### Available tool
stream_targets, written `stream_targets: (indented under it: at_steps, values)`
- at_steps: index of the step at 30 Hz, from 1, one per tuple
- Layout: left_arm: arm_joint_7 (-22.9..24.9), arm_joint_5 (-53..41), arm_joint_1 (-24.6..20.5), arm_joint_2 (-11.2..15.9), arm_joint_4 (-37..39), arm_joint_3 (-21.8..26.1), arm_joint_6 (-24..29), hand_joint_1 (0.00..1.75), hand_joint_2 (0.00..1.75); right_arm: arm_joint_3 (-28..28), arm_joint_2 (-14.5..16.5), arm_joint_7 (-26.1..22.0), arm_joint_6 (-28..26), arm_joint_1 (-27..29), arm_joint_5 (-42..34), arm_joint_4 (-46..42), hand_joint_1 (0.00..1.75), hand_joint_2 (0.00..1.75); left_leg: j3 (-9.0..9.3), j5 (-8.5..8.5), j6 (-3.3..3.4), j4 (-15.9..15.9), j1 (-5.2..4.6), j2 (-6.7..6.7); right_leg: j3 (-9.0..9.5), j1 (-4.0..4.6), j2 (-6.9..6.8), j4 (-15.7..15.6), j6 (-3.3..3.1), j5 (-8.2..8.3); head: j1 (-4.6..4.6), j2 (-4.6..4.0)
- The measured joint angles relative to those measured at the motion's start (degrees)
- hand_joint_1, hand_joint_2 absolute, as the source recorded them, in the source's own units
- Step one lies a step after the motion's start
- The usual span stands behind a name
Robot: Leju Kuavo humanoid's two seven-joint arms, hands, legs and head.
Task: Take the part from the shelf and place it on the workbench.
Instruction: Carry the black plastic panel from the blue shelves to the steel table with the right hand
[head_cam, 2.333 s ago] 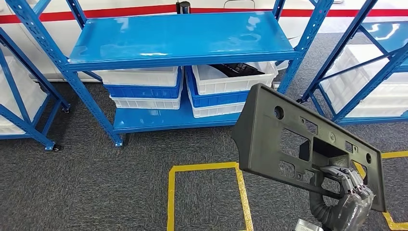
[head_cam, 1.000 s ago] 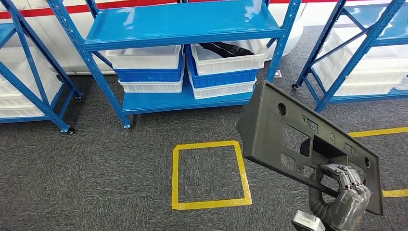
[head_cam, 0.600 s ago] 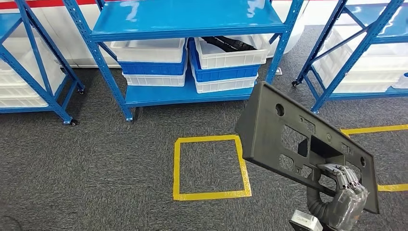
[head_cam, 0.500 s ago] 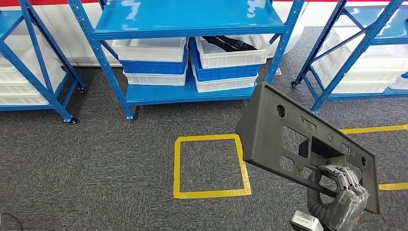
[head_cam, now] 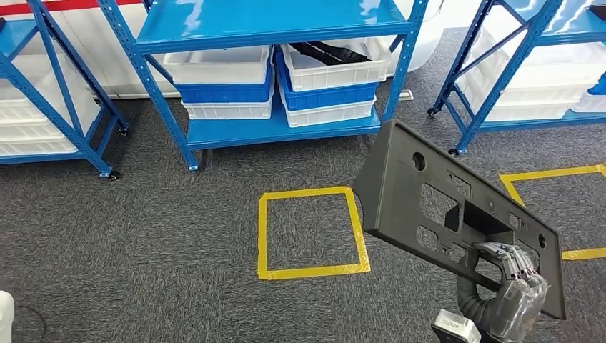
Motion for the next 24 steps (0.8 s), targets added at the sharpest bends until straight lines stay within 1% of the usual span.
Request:
stream_targets:
  at_steps: [1,2,3,4,5,6,7,8,9,10,11,12,13,14,15,16,17,18,19,20,21,22,23,24]
  values:
    - [0.0,0.0,0.0,0.0,0.0,0.0,0.0,0.00,1.75,0.0,0.0,0.0,0.0,0.0,0.0,0.0,1.75,1.75,-1.11,-2.87,-0.22,3.9,0.03,-0.04,-0.49,0.15,-0.02,0.1,-0.41,0.49,-0.12,0.00]
    - [0.0,0.0,0.0,0.0,0.0,0.0,0.0,0.00,1.75,0.0,0.1,0.0,0.0,0.0,0.0,0.1,1.75,1.75,-2.06,-4.98,-0.37,7.8,0.05,-0.06,-1.02,0.31,-0.06,0.2,-0.59,0.92,-0.14,0.00]
    - [0.0,0.0,0.0,0.0,0.0,0.0,0.0,0.00,1.75,-0.1,0.1,-0.1,0.0,0.0,-0.1,0.2,1.75,1.75,-2.41,-5.91,-0.42,10.5,0.05,-0.06,-1.58,0.42,-0.08,0.4,-0.59,1.29,-0.13,0.00]
    - [0.0,0.0,0.0,0.0,0.0,0.1,0.1,0.00,1.75,-0.1,0.1,-0.2,0.0,0.0,-0.1,0.3,1.75,1.75,-1.72,-5.63,-0.35,11.0,0.05,-0.06,-2.17,0.51,-0.08,0.6,-0.58,1.53,-0.14,0.00]
    - [0.0,0.0,0.0,0.0,0.0,0.1,0.0,0.00,1.75,-0.1,0.1,-0.3,0.0,0.0,-0.2,0.4,1.75,1.75,0.03,-4.47,-0.18,9.2,0.04,-0.11,-2.68,0.59,0.02,0.9,-0.53,1.68,-0.14,0.00]
    - [-0.1,0.0,0.0,0.0,0.0,0.1,-0.1,0.00,1.75,-0.2,0.1,-0.4,0.0,0.0,-0.4,0.4,1.75,1.75,2.73,-2.98,0.12,5.5,0.04,-0.48,-3.05,0.65,0.22,1.1,-0.45,1.78,-0.15,0.00]
    - [-0.2,0.0,0.0,0.1,0.0,0.1,-0.2,0.00,1.75,-0.2,0.1,-0.3,0.0,0.0,-0.9,0.5,1.75,1.75,5.70,-2.00,0.56,1.2,0.04,-1.33,-3.42,0.71,0.42,1.3,-0.30,1.89,-0.13,0.00]
    - [-0.3,-0.1,0.0,0.1,0.0,0.1,-0.3,0.00,1.75,-0.2,0.0,-0.1,0.0,0.0,-1.6,0.5,1.75,1.75,8.01,-1.40,0.89,-2.5,0.05,-2.15,-3.66,0.76,0.68,1.4,-0.03,2.08,-0.08,0.00]
    - [-0.4,-0.2,0.1,0.1,0.0,0.1,-0.4,0.00,1.75,-0.1,-0.1,0.2,0.0,-0.1,-2.5,0.5,1.75,1.75,9.45,-1.26,1.17,-4.9,-0.03,-2.82,-3.87,0.75,0.93,1.5,0.34,2.32,-0.11,0.00]
    - [-0.4,-0.3,0.1,0.1,0.0,0.1,-0.5,0.00,1.75,0.0,-0.2,0.5,0.0,-0.1,-3.4,0.5,1.75,1.75,9.92,-1.41,1.34,-5.9,-0.16,-3.03,-4.13,0.68,1.18,1.5,0.79,2.63,-0.12,0.00]
    - [-0.5,-0.3,0.2,0.1,0.0,0.1,-0.5,0.00,1.75,0.1,-0.4,0.7,0.0,-0.1,-4.2,0.5,1.75,1.75,9.82,-1.21,1.44,-6.2,-0.32,-2.67,-4.31,0.64,1.52,1.5,1.25,2.94,-0.17,0.00]
    - [-0.5,-0.3,0.2,0.1,0.0,0.1,-0.5,0.00,1.75,0.1,-0.6,0.8,0.0,-0.1,-4.7,0.5,1.75,1.75,9.74,-0.91,1.75,-6.5,-0.29,-2.10,-4.63,0.63,1.76,1.7,1.62,3.04,-0.23,0.00]
    - [-0.5,-0.3,0.1,0.0,0.0,0.1,-0.5,0.00,1.75,0.1,-0.8,0.9,0.0,-0.1,-5.0,0.6,1.75,1.75,9.67,-0.55,2.11,-6.8,-0.22,-1.54,-5.16,0.65,1.80,2.2,1.85,2.76,-0.21,0.00]
    - [-0.5,-0.3,0.1,0.0,0.0,0.1,-0.4,0.00,1.75,0.2,-1.0,0.9,0.0,-0.1,-5.2,0.6,1.75,1.75,9.56,-0.18,2.47,-7.2,-0.10,-0.95,-6.10,0.73,1.68,3.8,1.89,1.79,-0.10,0.00]
    - [-0.4,-0.3,0.0,0.0,0.0,0.1,-0.4,0.00,1.75,0.2,-1.2,1.0,0.0,-0.1,-5.3,0.6,1.75,1.75,9.38,0.16,2.77,-7.4,0.03,-0.30,-7.54,0.71,1.45,6.7,1.82,0.22,0.04,0.00]
    - [-0.4,-0.3,0.0,0.0,0.0,0.1,-0.3,0.00,1.75,0.2,-1.3,1.0,0.0,-0.1,-5.3,0.7,1.75,1.75,9.10,0.33,2.89,-7.4,-0.03,0.26,-9.30,0.62,1.25,10.5,1.80,-1.62,0.14,0.00]
    - [-0.4,-0.3,0.0,0.1,0.0,0.2,-0.3,0.00,1.75,0.2,-1.4,1.1,0.0,0.0,-5.3,0.8,1.75,1.75,8.82,0.47,2.94,-7.4,-0.04,0.87,-11.06,0.51,1.16,14.5,1.91,-3.29,0.28,0.00]
    - [-0.3,-0.4,0.0,0.0,0.0,0.2,-0.2,0.00,1.75,0.3,-1.6,1.1,0.0,0.0,-5.3,0.9,1.75,1.75,8.60,0.59,2.91,-7.4,-0.05,1.47,-12.17,0.34,1.09,17.3,2.25,-4.21,0.29,0.00]
    - [-0.3,-0.4,0.0,0.0,0.0,0.2,-0.2,0.00,1.75,0.3,-1.7,1.2,0.0,0.0,-5.3,1.0,1.75,1.75,8.46,0.68,2.83,-7.3,-0.03,2.06,-12.17,0.16,0.96,18.0,2.78,-4.19,0.31,0.00]
    - [-0.2,-0.4,0.0,0.0,0.0,0.2,-0.2,0.00,1.75,0.3,-1.8,1.3,0.0,0.0,-5.3,1.1,1.75,1.75,8.39,0.72,2.75,-7.2,0.02,2.63,-10.98,-0.04,0.66,16.3,3.44,-3.26,0.34,0.00]
    - [-0.2,-0.5,-0.1,-0.1,0.0,0.2,-0.3,0.00,1.75,0.3,-1.9,1.3,0.0,0.0,-5.3,1.1,1.75,1.75,8.36,0.68,2.60,-7.0,0.09,3.16,-8.75,-0.27,-0.04,12.5,4.13,-1.67,0.34,0.00]
    - [-0.2,-0.5,-0.1,-0.1,0.0,0.2,-0.3,0.00,1.75,0.3,-1.9,1.4,0.0,-0.1,-5.3,1.1,1.75,1.75,8.31,0.56,2.37,-6.8,0.06,3.64,-6.42,-0.38,-1.37,8.2,4.61,-0.37,0.40,0.00]
    - [-0.2,-0.5,-0.2,-0.1,0.0,0.2,-0.4,0.00,1.75,0.3,-1.9,1.4,0.0,-0.1,-5.2,1.2,1.75,1.75,8.20,0.41,2.08,-6.5,-0.08,4.06,-4.63,-0.32,-2.28,4.7,4.65,0.68,0.41,0.00]
    - [-0.2,-0.5,-0.2,0.0,0.0,0.2,-0.4,0.00,1.75,0.3,-2.0,1.5,0.0,-0.2,-5.1,1.2,1.75,1.75,8.09,0.31,1.76,-6.2,-0.30,4.39,-3.64,-0.23,-2.90,2.6,4.32,1.23,0.40,0.00]
